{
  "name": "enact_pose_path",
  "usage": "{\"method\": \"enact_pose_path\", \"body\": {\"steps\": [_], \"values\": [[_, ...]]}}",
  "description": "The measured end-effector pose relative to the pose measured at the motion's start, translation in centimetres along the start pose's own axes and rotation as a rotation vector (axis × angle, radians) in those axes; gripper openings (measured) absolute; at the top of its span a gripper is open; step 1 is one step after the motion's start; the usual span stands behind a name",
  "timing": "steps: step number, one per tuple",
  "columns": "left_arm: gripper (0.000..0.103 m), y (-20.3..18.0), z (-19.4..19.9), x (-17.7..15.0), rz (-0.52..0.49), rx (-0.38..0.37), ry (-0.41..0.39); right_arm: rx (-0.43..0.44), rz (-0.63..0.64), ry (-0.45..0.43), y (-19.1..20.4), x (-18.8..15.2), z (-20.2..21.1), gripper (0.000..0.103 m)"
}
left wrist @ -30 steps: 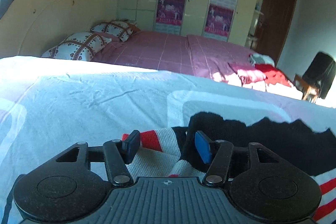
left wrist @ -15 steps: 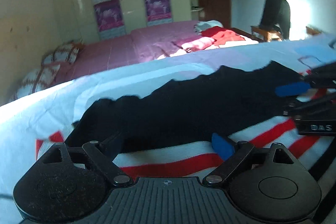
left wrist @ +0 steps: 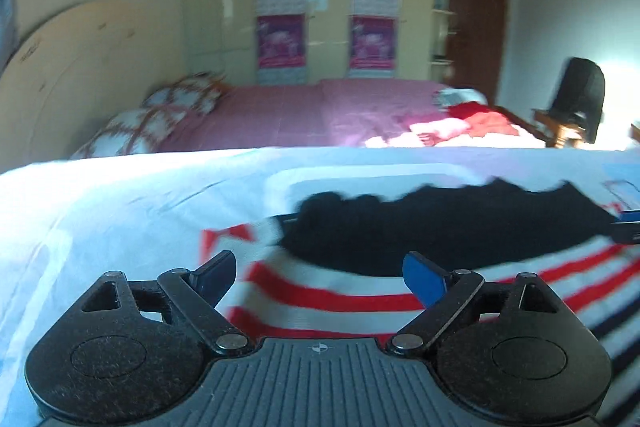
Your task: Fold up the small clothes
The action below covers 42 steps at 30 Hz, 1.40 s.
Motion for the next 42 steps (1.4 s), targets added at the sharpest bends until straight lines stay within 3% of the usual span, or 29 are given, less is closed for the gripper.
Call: {"method": "enact_pose_path", "body": {"steps": [3, 5, 7, 12, 14, 17, 18, 22, 26, 29, 36, 39, 42], "values": [[0.09, -3.6, -0.7, -0.6, -0.03, -0.105, 0.03, 0.077, 0.051, 0.002, 4.1, -0.5, 0.2, 0.041], [0.091, -4.9, -1.4, -1.5, -0.067, -0.117, 0.069, 0.089, 0.1, 0.018, 5.9, -1.1, 0.1, 0.047], [0.091, -4.6, -2.1, -2.8, -0.072, -0.081, 0.12, 0.056, 0.156, 0.026, 6.4, -2.0, 0.0, 0.047], [0.091, 0.3, 0.8, -4.7, 0.015, -0.037, 0.083, -0.114, 0.068, 0.048, 0.9, -3.0, 1.0, 0.046], [0.091, 1.9, 1.9, -5.3, 0.02, -0.025, 0.081, -0.139, -0.006, 0.072, -2.1, -3.8, 1.5, 0.046], [0.09, 1.6, 2.7, -5.1, 0.012, -0.007, 0.085, -0.167, -0.026, 0.073, -3.2, -4.4, 2.4, 0.044], [0.09, 1.0, 3.2, -4.7, 0.014, 0.007, 0.071, -0.16, -0.047, 0.07, -3.0, -4.2, 3.0, 0.044], [0.091, -2.3, 4.4, -3.7, 0.035, -0.068, 0.01, -0.074, -0.059, 0.009, 0.5, -3.6, 5.0, 0.044], [0.091, -5.4, 3.2, -4.1, 0.026, -0.106, 0.044, -0.001, -0.04, 0.016, 4.8, -3.2, 4.9, 0.044], [0.091, -6.1, 2.0, -5.4, 0.01, -0.062, 0.111, -0.003, -0.01, 0.051, 6.7, -3.5, 3.9, 0.045], [0.091, -5.2, 4.5, -5.8, 0.014, -0.027, 0.093, -0.04, 0.026, 0.076, 6.4, -4.3, 4.8, 0.044], [0.091, -5.1, 4.5, -5.8, 0.013, -0.03, 0.095, -0.006, -0.003, 0.04, 6.7, -3.7, 5.6, 0.045], [0.091, -5.3, 4.0, -6.3, -0.003, -0.02, 0.106, 0.014, 0.039, 0.06, 8.3, -4.0, 5.0, 0.045]]}}
Point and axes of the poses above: each gripper's, at about its wrist camera, not at the fingertips, and z roughly against the way its jaws point, y to its left, x to its top, the point moved 3 cm from there along -z, roughly the way its jaws point, and after that the axes turned 11 degrees about -x, right-handed, at the moved point
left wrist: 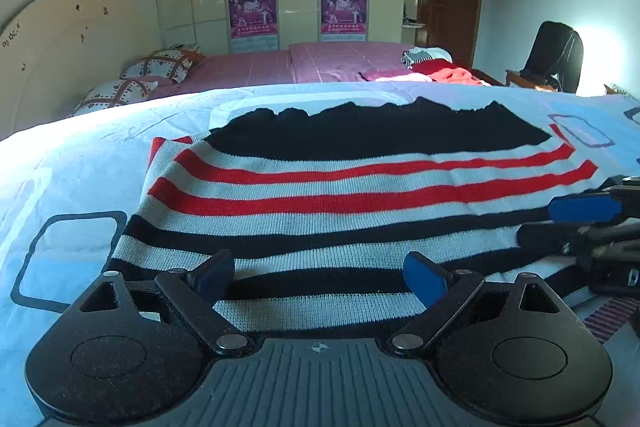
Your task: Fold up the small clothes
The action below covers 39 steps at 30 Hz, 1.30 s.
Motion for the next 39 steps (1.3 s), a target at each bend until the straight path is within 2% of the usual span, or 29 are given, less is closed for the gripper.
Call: {"method": "enact_pose_path", "body": {"steps": [2, 3, 6, 14, 21, 24, 26, 27, 28, 29, 31, 33, 36, 39], "values": [[0.091, 0.1, -0.1, -0.4, -0.007, 0.0, 0.008, -0.024, 0.06, 0.027, 0.7, -0.9, -0.8, 0.046], [0.091, 0.2, -0.1, -0.5, -0.016, 0.0, 0.008, -0.032, 0.082, 0.01, 0.9, -1.1, -0.6, 0.046], [0.091, 0.7, 0.2, -0.6, -0.019, -0.005, 0.012, -0.046, 0.088, 0.009, 0.5, -1.3, -0.2, 0.046], [0.091, 2.5, 1.0, -1.1, 0.002, 0.0, 0.01, -0.107, 0.029, 0.035, -3.1, -1.9, 0.6, 0.044], [0.091, 4.9, 2.5, -2.1, 0.012, 0.023, 0.004, -0.166, -0.07, 0.069, -8.1, -3.9, 1.4, 0.043], [0.091, 6.1, 3.5, -2.4, 0.054, 0.006, -0.022, -0.158, -0.112, 0.078, -9.8, -4.8, 1.9, 0.043], [0.091, 6.9, 3.5, -2.8, 0.073, 0.063, -0.007, -0.159, -0.119, 0.076, -10.2, -5.2, 2.1, 0.043], [0.091, 7.7, 3.2, -3.2, 0.113, 0.066, 0.012, -0.157, -0.127, 0.073, -10.2, -5.4, 2.0, 0.043], [0.093, 9.1, 3.0, -3.7, 0.201, 0.021, 0.005, -0.159, -0.131, 0.069, -10.1, -5.5, 1.8, 0.044], [0.093, 9.9, 3.1, -4.0, 0.245, 0.008, -0.019, -0.162, -0.132, 0.066, -10.0, -5.5, 1.7, 0.044], [0.093, 10.0, 3.4, -3.8, 0.216, 0.044, -0.002, -0.161, -0.137, 0.072, -10.0, -5.3, 1.7, 0.044], [0.093, 10.3, 4.3, -3.5, 0.247, 0.063, -0.007, -0.165, -0.152, 0.068, -10.2, -4.9, 2.7, 0.042], [0.093, 10.4, 7.0, -2.9, 0.285, 0.029, -0.093, -0.188, -0.181, 0.006, -11.0, -4.8, 4.6, 0.044], [0.093, 10.9, 6.1, -3.2, 0.291, 0.059, -0.041, -0.214, -0.194, 0.087, -12.0, -6.1, 3.2, 0.044]]}}
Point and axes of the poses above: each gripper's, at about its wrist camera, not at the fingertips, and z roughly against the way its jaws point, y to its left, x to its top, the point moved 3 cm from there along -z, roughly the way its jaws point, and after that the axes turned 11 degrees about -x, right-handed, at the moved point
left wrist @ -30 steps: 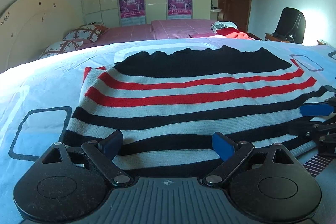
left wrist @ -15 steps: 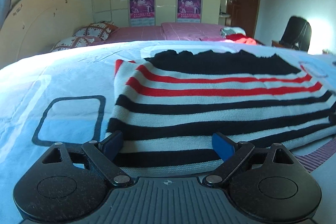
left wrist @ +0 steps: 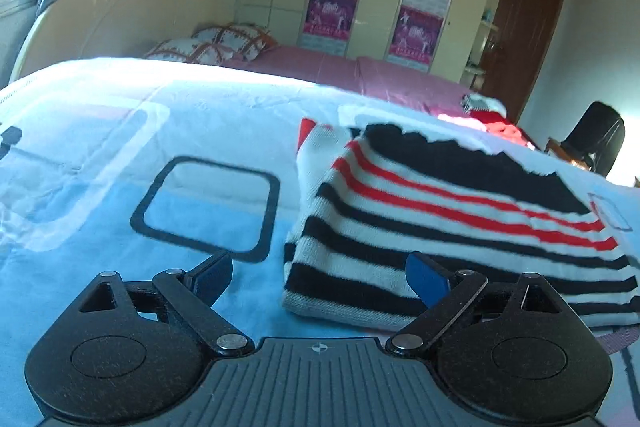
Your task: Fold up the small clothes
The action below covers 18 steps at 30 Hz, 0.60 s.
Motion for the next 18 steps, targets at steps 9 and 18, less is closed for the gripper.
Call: {"method": "enact_pose_path", "body": {"steps": [9, 18], "values": [[0.092, 1.0, 1.8, -1.2, 0.188, -0.048, -0.01, 0.028, -0.119, -0.046, -1.8, 0.2, 1.4, 0.044], [0.058, 1.8, -1.0, -4.3, 0.629, -0.317, 0.005, 0.175, -0.162, -0.125, 0.8, 2.6, 3.0, 0.013]]}}
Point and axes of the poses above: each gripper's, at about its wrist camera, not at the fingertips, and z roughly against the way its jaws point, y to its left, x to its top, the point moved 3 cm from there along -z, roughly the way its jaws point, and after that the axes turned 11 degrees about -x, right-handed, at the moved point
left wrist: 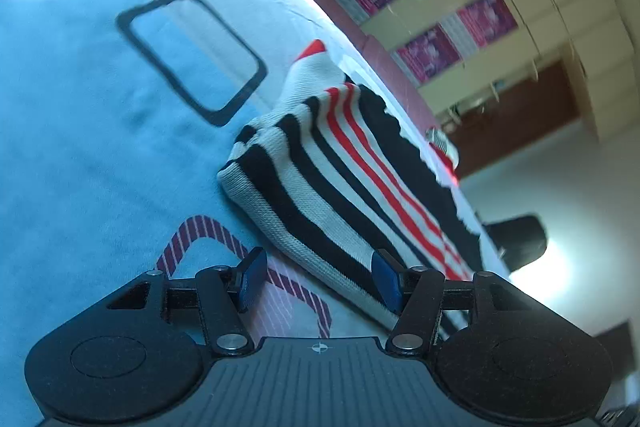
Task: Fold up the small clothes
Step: 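Grasp the folded sweater edge with the left gripper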
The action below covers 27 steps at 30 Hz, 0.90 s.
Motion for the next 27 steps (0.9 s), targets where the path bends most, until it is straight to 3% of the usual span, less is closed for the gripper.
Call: {"method": "enact_pose_path", "body": {"steps": [6, 12, 18, 19, 22, 27], "values": [[0.048, 2.1, -1.6, 0.6, 0.108, -0.09, -0.104, 0.066, 0.015, 0.024, 2.0, 0.2, -2.0, 0.013], [0.048, 2.1, -3.9, 1.4, 0.122, -0.112, -0.167, 0.145, 0.022, 0.05, 3.8, -0.5, -4.4, 0.013], [0.048, 1.7, -6.0, 2.9, 0.125, -0.112, -0.2, 0.169, 0.039, 0.075, 5.4, -0.9, -5.7, 0.013], [0.046, 1.7, -6.2, 3.0, 0.125, -0.113, -0.204, 0.171, 0.043, 0.077, 5.6, -0.9, -5.8, 0.013], [0.023, 2.0, -7.0, 3.4, 0.104, -0.06, -0.169, 0.171, 0.052, 0.078, 6.3, -0.6, -6.0, 0.013], [0.019, 2.6, -7.4, 3.8, 0.101, -0.086, -0.149, 0.138, 0.075, 0.08, 8.1, 0.0, -6.2, 0.013]]}}
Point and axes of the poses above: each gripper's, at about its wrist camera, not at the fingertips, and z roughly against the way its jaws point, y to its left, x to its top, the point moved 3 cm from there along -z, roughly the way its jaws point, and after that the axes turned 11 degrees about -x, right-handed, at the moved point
